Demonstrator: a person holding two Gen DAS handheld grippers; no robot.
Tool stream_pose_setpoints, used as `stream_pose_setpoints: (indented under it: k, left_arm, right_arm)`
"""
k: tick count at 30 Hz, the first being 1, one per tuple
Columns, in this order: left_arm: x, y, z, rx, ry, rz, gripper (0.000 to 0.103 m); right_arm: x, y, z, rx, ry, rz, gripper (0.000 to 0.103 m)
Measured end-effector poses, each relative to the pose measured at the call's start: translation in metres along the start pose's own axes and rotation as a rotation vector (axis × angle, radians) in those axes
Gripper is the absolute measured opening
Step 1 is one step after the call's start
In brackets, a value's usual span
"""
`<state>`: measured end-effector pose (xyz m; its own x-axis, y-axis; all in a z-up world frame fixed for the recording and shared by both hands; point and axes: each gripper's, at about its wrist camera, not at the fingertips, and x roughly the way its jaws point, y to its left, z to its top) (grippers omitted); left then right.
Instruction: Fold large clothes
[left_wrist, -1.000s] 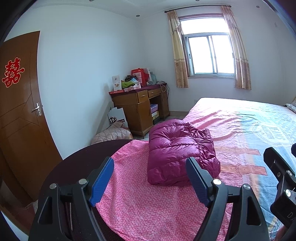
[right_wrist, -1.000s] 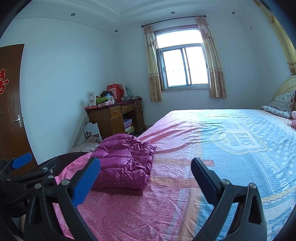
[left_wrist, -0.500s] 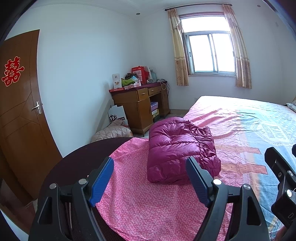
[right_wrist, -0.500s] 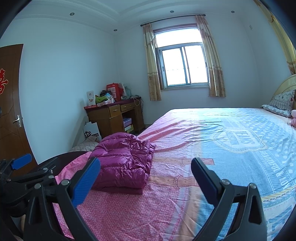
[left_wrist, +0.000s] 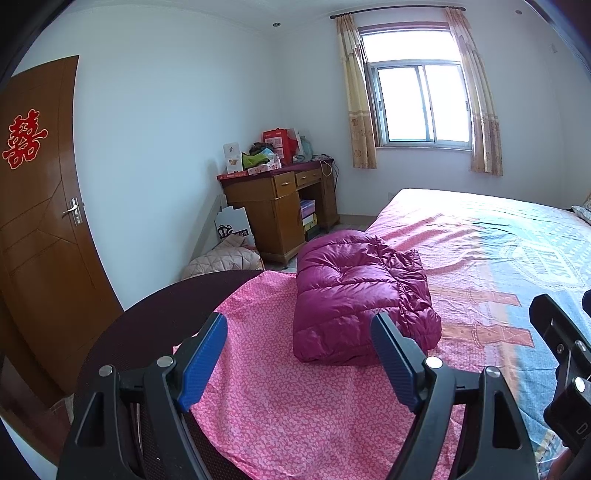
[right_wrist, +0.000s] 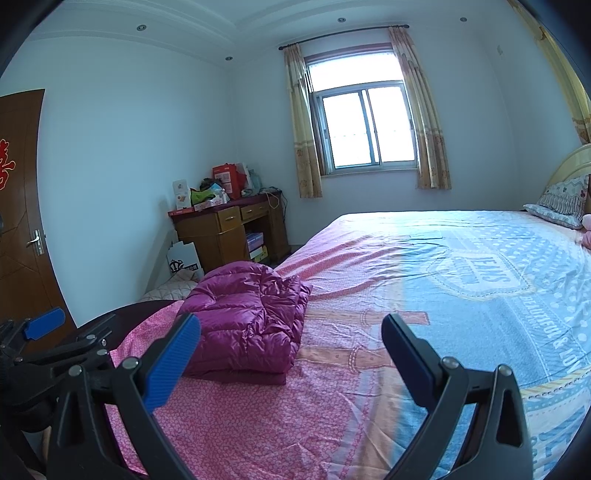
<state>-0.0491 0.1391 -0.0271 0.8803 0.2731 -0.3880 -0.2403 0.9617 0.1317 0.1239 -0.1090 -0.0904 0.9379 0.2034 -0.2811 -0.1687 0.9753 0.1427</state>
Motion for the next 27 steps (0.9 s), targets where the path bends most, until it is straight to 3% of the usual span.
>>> stream_pose_setpoints:
  k: [27]
  left_arm:
    - [0.019, 0.008, -0.004, -0.039, 0.034, 0.01, 0.081]
  right_arm:
    - [0.006, -0.003, -0.004, 0.011, 0.023, 0.0, 0.101]
